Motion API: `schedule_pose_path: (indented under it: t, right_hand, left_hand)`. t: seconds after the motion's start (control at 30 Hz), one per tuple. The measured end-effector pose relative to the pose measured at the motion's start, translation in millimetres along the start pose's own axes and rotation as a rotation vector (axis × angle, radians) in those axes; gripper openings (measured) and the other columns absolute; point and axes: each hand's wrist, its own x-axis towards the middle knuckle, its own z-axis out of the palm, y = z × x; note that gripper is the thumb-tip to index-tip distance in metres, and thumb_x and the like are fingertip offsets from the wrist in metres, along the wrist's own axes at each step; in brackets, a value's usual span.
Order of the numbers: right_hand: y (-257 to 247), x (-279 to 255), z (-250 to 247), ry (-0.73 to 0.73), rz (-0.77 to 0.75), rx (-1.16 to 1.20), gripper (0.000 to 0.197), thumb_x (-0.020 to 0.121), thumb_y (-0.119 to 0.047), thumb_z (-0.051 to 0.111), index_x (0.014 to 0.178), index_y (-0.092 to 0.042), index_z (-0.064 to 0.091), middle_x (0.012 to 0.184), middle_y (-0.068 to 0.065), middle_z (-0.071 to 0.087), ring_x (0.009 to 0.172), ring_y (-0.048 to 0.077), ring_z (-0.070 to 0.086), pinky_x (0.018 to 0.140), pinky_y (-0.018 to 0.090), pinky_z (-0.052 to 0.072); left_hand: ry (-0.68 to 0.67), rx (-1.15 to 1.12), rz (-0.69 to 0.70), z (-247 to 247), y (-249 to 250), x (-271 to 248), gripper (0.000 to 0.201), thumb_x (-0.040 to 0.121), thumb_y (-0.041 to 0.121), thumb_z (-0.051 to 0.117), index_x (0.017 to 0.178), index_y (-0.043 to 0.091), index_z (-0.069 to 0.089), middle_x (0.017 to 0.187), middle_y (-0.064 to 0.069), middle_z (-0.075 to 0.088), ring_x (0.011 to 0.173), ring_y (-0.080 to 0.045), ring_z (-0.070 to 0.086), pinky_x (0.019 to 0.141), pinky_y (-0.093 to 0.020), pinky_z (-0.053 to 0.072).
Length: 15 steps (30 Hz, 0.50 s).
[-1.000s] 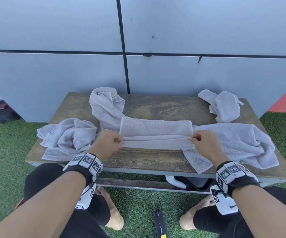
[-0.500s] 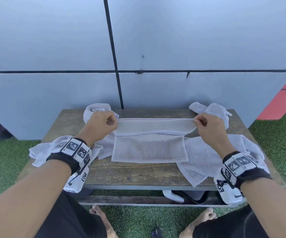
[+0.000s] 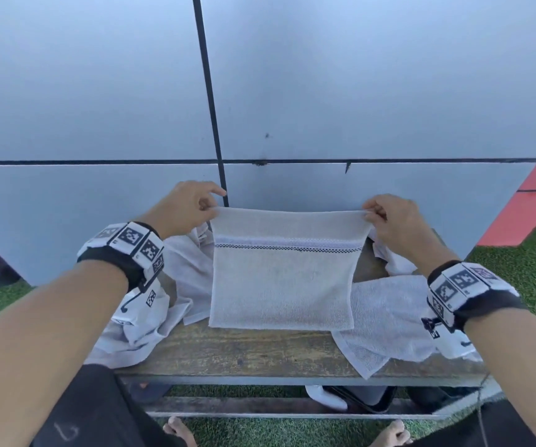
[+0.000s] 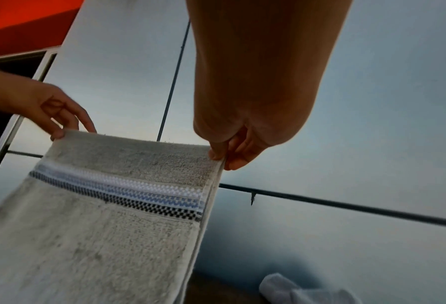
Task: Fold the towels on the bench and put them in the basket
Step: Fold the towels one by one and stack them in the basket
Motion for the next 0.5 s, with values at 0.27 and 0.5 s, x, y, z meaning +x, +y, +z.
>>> schedule_pose_path:
  t: [0.27,0.5]
  right_hand:
    - [-16.9,50.4,-37.1,0.096,-0.071,-0.091,0.014,0.096,-0.008,0.055,0.097,-0.003,0.069,0.091,0.015,0.066,0.088,0.032,0.059,0.083,0.034,0.043]
    - [-37.0,59.8,-50.1,0.281,-0.107,0.028,0.012,0.099,-0.008,0.049,0.102,-0.003,0.059,0.083,0.009,0.06,0.075,0.026,0.053,0.07,0.036,0.044]
  left_hand:
    - [0.133,0.045,-0.035,-35.1,28.6,34.5,0.004,0.089,0.012,0.073,0.089,0.011,0.076,0.085,-0.006,0.074,0.079,-0.018,0.068,0.063,-0.009,0.046]
    - [0.435,-0.167,-0.028,-32.9,33.9,31.7,0.007,0.094,0.018,0.065,0.092,0.012,0.067,0.085,0.003,0.07,0.074,-0.007,0.063,0.062,-0.012,0.044]
